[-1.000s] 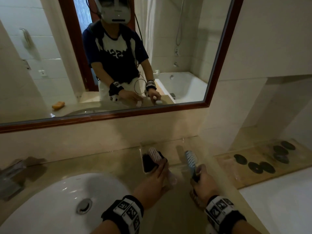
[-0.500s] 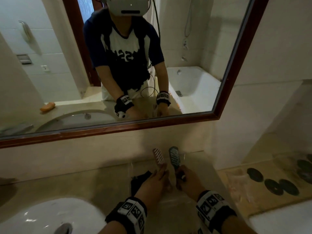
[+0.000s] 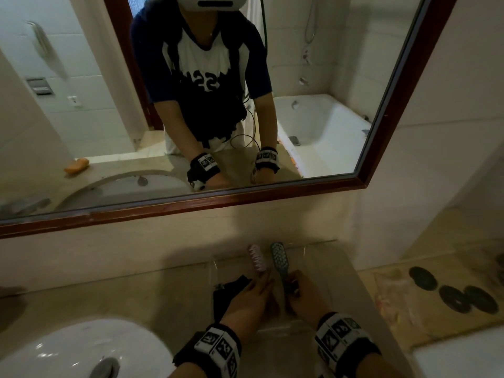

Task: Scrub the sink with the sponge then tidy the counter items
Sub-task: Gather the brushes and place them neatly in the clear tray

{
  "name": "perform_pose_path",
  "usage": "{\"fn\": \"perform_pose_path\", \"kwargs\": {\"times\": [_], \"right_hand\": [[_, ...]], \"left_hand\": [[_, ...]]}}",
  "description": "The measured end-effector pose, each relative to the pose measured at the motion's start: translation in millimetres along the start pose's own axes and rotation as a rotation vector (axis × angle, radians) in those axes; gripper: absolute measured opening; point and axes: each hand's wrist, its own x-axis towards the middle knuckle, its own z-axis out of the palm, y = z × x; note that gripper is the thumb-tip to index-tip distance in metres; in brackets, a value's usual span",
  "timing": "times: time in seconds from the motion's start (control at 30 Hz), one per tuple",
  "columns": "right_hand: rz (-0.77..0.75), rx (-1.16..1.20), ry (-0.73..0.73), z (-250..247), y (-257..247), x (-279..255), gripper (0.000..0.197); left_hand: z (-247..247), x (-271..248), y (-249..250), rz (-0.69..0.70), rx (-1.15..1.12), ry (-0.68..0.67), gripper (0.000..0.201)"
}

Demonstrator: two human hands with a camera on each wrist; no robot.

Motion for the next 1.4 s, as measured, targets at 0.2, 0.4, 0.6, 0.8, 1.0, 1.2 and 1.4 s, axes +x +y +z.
{"fn": "perform_pose_path", "kwargs": {"times": [0.2,0.4,0.6,0.8,1.0,1.2,1.4], "right_hand": [[0.048,-0.122,-0.024,5.8,-1.3,-2.5,0.047],[0.085,-0.191,0.017,4.6,-5.6,-4.0,0.041],[0.029,-0.276,0.039,2.0,-11.5,-8.1,0.038],[0.028,-0.33,-0.012,2.3,-13.4,-8.9,0.049],[0.061,-0.4,-0.026,3.0,-6.3,-7.6,0.059],[0.137,-0.401,0.001,2.9,-1.0,-2.2,0.049],[0.198,-0.468,0.015,-0.8,5.0,2.3,0.039]], "left_hand": [[5.4,2.4,-6.8,0.016,0.267,0.094,0.026],[2.8,1.5,-4.9,0.038,0.219,-0.017,0.048],[7.1,5.1,1.5,0.041,0.258,-0.056,0.046],[6.8,4.3,0.6,0.059,0.276,-0.062,0.046],[-7.9,11.3,-1.1,-0.029,0.242,0.009,0.057],[-9.2,27.3,15.0,0.042,0.305,-0.091,0.045],[-27.5,25.7,15.9,0.161,0.314,-0.106,0.037]]}}
